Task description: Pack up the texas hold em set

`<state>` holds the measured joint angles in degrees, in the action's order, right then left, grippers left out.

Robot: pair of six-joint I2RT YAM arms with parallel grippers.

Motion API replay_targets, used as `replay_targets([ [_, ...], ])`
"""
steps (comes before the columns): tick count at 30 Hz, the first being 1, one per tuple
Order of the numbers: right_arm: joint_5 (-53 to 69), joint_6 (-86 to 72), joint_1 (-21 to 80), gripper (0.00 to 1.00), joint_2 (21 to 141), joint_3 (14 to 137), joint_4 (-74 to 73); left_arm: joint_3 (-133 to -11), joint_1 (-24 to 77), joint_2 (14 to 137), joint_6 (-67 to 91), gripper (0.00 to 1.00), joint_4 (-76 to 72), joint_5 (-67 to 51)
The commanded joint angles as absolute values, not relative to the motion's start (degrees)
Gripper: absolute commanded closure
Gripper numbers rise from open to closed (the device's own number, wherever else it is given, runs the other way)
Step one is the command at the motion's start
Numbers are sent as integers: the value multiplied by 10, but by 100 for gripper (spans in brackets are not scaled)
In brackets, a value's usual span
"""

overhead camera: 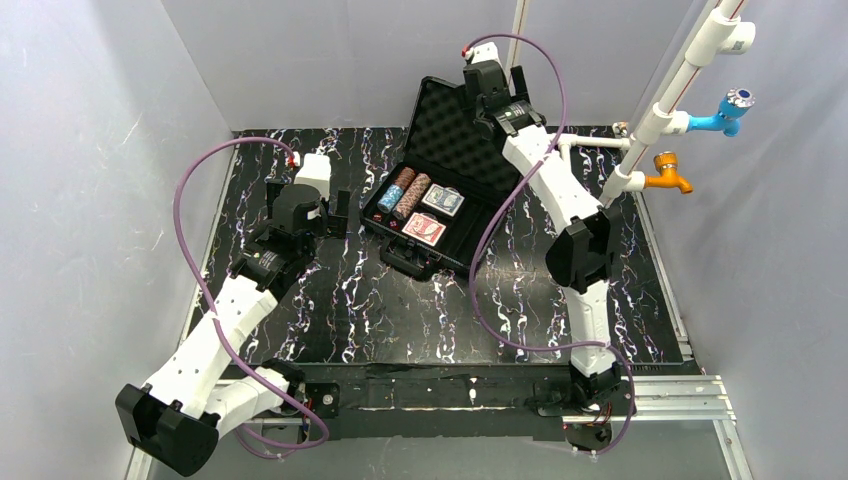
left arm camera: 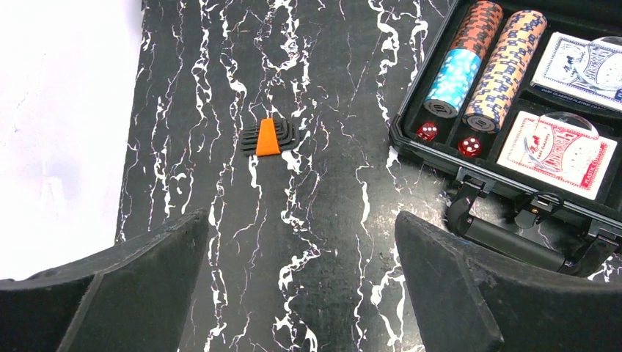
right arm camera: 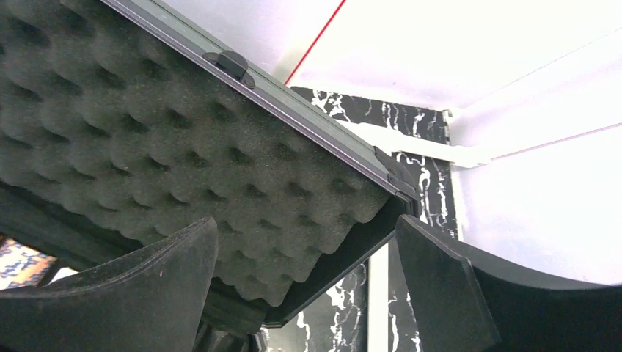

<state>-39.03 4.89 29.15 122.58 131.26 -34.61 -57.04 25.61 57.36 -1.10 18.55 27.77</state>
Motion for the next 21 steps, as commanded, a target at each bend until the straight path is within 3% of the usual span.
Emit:
replay_targets([
  [1,-451,98,295,2,1243,1353,-314,-566,255,567,-17,2,179,287],
  [11,-467,124,286,4,1288,1380,-262,-566,255,572,-15,2,179,279],
  [21,-443,89,268,19,1313,1397,-233,-565,255,571,-12,2,179,268],
])
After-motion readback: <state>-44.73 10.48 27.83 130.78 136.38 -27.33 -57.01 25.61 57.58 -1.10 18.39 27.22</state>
